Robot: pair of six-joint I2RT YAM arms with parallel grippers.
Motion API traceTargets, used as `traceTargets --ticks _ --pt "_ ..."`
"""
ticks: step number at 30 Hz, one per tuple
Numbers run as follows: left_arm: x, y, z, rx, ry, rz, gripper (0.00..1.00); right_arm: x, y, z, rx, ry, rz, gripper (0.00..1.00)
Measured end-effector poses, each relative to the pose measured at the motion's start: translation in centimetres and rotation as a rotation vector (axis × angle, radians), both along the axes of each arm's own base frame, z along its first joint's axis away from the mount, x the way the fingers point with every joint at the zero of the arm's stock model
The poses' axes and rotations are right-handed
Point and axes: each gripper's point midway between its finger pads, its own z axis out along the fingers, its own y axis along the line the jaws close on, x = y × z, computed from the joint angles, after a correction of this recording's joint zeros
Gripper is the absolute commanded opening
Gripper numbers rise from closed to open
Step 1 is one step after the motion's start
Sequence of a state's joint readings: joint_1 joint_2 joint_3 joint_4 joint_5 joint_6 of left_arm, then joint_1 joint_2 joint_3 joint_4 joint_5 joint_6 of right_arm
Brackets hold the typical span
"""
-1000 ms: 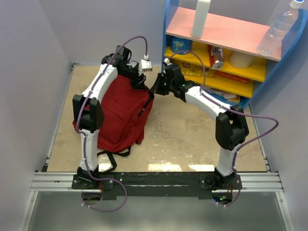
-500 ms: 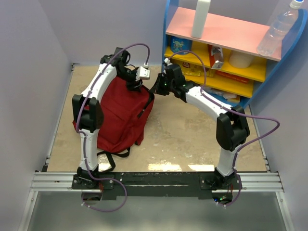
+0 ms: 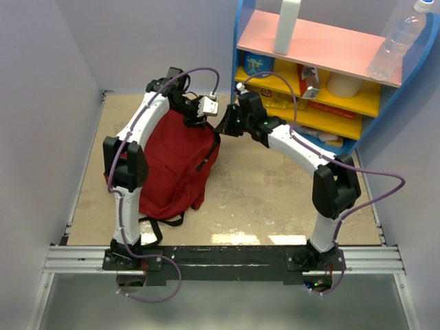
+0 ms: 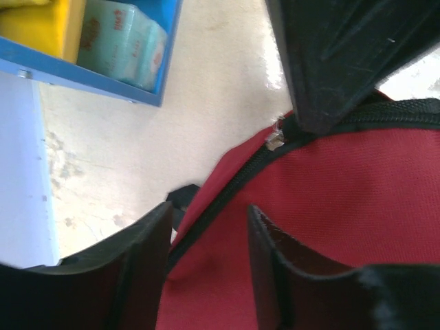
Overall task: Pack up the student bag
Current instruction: Zip the student bag at the center of the board.
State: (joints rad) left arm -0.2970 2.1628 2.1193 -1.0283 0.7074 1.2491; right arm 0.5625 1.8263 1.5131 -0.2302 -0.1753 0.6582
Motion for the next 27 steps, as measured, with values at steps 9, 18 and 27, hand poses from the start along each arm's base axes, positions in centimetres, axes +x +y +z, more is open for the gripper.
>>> traceTargets --ticks 9,18,27 --pt "-1.3 0.3 -0.4 0.07 0.015 -0.073 0.33 -0.1 0.1 0.0 0.0 0.001 0.002 0.0" --pt "-0.8 -0.1 -1.2 0.068 -0.002 -0.071 0.59 -0.8 0.9 0.0 0.0 0.001 0.023 0.0" --pt "-0.6 -0.3 -1.7 0.082 -0.019 -0.075 0.21 -1.0 1.0 0.2 0.001 -0.003 0.025 0.0"
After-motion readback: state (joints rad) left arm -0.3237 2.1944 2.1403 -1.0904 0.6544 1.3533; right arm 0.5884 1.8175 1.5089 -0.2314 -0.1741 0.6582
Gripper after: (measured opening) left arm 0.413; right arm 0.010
